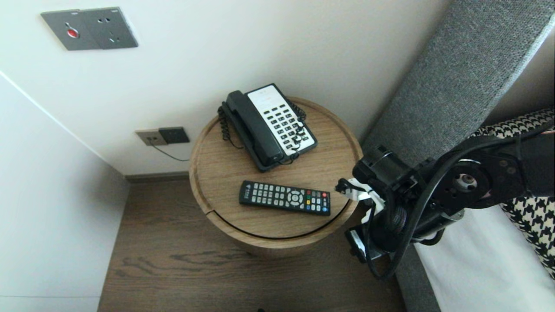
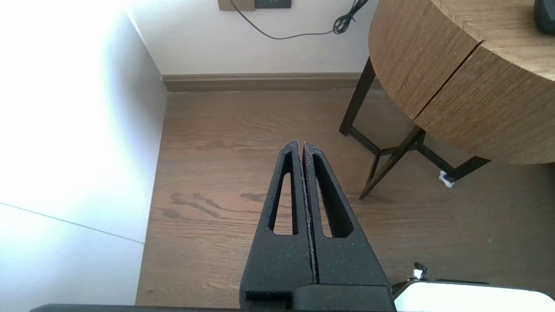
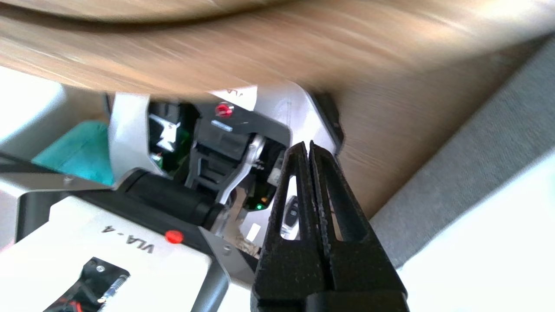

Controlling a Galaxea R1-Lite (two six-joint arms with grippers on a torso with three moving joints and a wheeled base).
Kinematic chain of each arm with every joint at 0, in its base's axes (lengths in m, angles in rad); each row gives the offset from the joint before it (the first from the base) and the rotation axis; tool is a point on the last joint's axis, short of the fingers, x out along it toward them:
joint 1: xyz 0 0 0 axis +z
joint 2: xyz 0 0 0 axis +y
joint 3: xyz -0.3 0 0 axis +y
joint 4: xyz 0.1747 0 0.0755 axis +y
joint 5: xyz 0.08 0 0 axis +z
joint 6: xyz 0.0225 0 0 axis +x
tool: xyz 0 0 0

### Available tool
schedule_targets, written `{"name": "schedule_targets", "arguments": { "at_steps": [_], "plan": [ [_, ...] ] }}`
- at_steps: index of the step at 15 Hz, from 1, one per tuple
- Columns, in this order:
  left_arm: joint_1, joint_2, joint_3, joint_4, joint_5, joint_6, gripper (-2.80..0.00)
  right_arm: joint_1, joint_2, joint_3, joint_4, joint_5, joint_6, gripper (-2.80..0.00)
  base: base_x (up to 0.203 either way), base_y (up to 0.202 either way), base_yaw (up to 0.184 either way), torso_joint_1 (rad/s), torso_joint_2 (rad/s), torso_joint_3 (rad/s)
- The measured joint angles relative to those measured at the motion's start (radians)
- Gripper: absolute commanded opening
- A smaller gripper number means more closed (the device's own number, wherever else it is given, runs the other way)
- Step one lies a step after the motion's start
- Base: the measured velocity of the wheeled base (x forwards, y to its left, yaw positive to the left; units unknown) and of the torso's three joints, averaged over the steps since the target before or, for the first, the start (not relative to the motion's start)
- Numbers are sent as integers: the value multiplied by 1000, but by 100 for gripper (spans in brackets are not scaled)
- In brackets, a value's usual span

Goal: Close the nightstand drawer

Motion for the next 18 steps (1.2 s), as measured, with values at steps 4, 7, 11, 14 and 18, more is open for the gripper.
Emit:
{"name": "schedule_targets", "arguments": {
  "at_steps": [4,7,11,14,18],
  "plan": [
    [0,0,0,0,0,0,-280,-149,-51,51,-6,-11,-10,-280,0,0,0,0,0,0],
    [0,0,0,0,0,0,-280,-319,-73,49,-8,-28,-52,-280,0,0,0,0,0,0],
    [0,0,0,0,0,0,-280,-556,-136,40,-5,-37,-175,-280,0,0,0,0,0,0],
    [0,0,0,1,0,0,-280,-684,-254,72,3,-36,-243,-280,0,0,0,0,0,0],
    [0,0,0,0,0,0,-280,-809,-523,212,44,-33,-359,-280,0,0,0,0,0,0]
  ]
}}
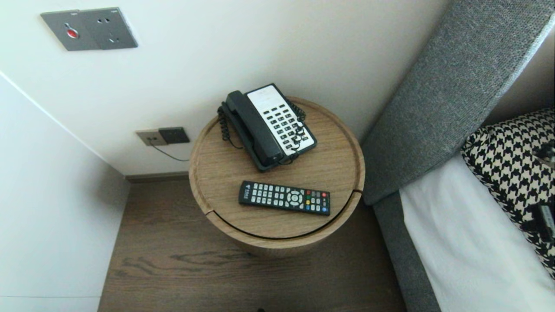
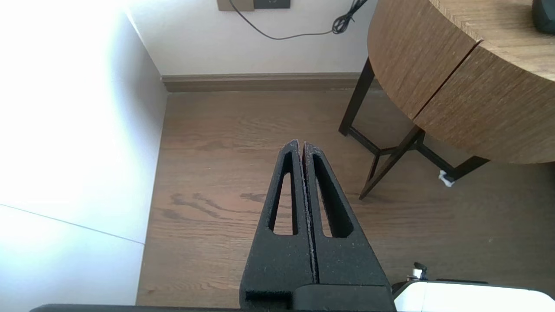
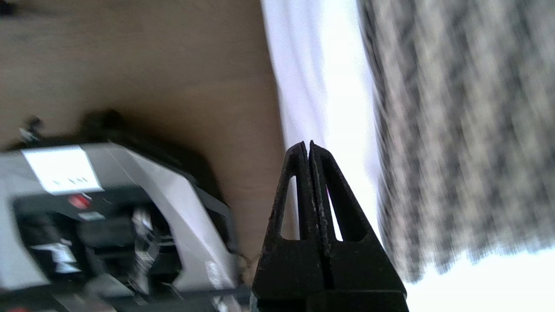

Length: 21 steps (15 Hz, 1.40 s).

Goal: Close the nightstand drawer

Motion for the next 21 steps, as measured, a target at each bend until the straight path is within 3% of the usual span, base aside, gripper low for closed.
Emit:
{"name": "schedule_targets", "arguments": {
  "at_steps": [3,6,7,14,17,21],
  "plan": [
    [0,0,0,-1,0,0,-280,-59,-217,158,42,59,-70,-280,0,0,0,0,0,0],
    [0,0,0,0,0,0,-280,-85,-333,288,42,246,-88,-280,0,0,0,0,0,0],
    [0,0,0,0,0,0,-280,-86,-359,332,29,275,-90,-280,0,0,0,0,0,0],
    [0,0,0,-1,0,0,-280,-81,-587,778,-286,290,-143,-280,0,0,0,0,0,0],
    [0,0,0,0,0,0,-280,-86,-636,865,-346,294,-130,-280,0,0,0,0,0,0],
    [0,0,0,0,0,0,-280,-109,-675,885,-357,291,-107,-280,0,0,0,0,0,0]
  ]
}}
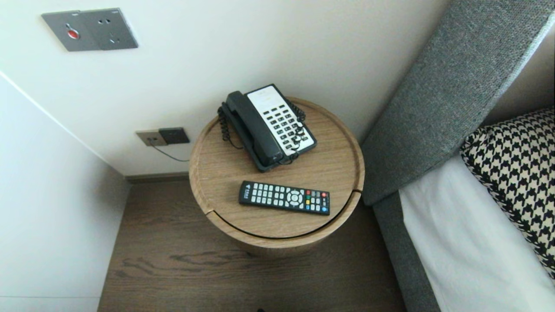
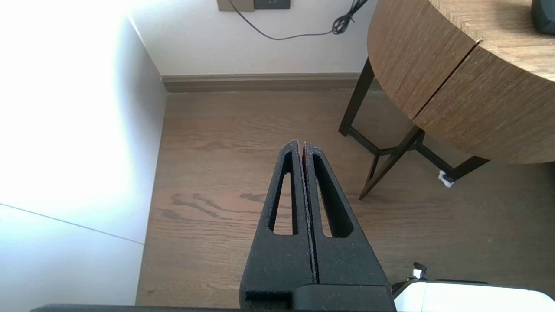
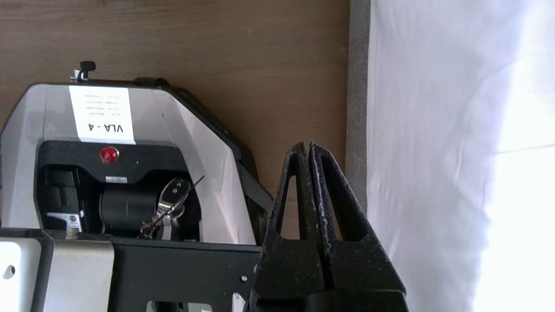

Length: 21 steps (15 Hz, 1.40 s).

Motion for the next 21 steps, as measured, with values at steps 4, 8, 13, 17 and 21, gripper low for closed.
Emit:
{"name": "schedule_targets", "arguments": {
  "at_steps": [4,8,13,17,21],
  "plan": [
    [0,0,0,0,0,0,-280,3,-26,2,2,0,11,-280,0,0,0,0,0,0],
    [0,0,0,0,0,0,-280,29,-36,2,1,-7,15,-280,0,0,0,0,0,0],
    [0,0,0,0,0,0,-280,293,-143,2,11,-171,137,-280,0,0,0,0,0,0],
    [0,0,0,0,0,0,-280,348,-282,1,14,-198,182,-280,0,0,0,0,0,0],
    [0,0,0,-1,0,0,-280,350,-418,1,14,-158,187,-280,0,0,0,0,0,0]
  ]
}}
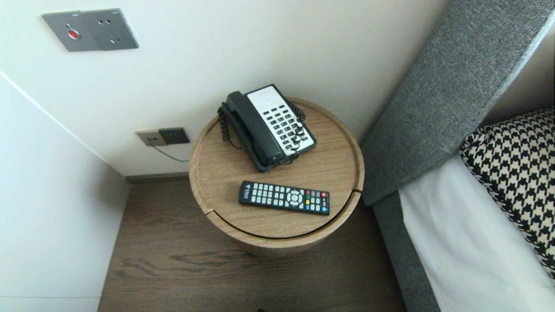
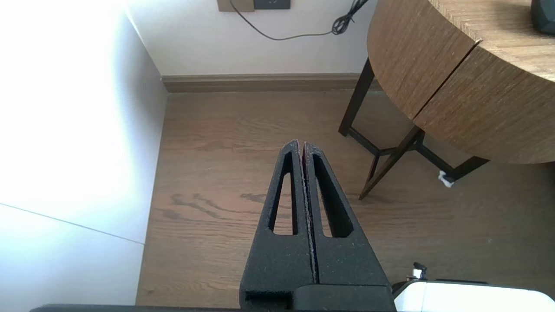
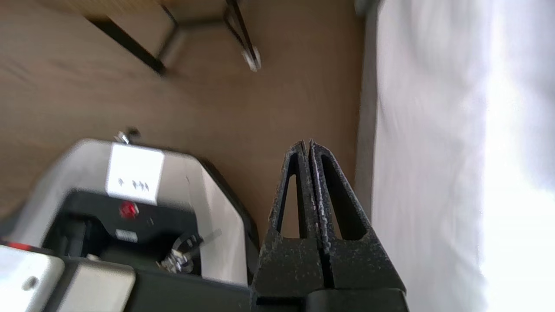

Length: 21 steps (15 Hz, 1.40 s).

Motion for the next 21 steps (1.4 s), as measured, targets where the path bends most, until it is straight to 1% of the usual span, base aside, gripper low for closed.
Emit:
{"name": "schedule_targets", "arguments": {
  "at_steps": [4,8,10,12,13,15,21],
  "plan": [
    [0,0,0,1,0,0,-280,0,-122,2,-7,10,25,-280,0,0,0,0,0,0],
    [0,0,0,1,0,0,-280,1,-174,7,-11,-11,87,-280,0,0,0,0,0,0],
    [0,0,0,1,0,0,-280,1,-182,13,-18,-39,92,-280,0,0,0,0,0,0],
    [0,0,0,1,0,0,-280,1,-184,55,-75,-95,84,-280,0,0,0,0,0,0],
    [0,0,0,1,0,0,-280,1,-185,95,-143,-132,79,-280,0,0,0,0,0,0],
    [0,0,0,1,-1,0,-280,2,-185,148,-275,-171,74,-280,0,0,0,0,0,0],
    [0,0,0,1,0,0,-280,3,-186,168,-287,-179,73,-280,0,0,0,0,0,0]
  ]
}}
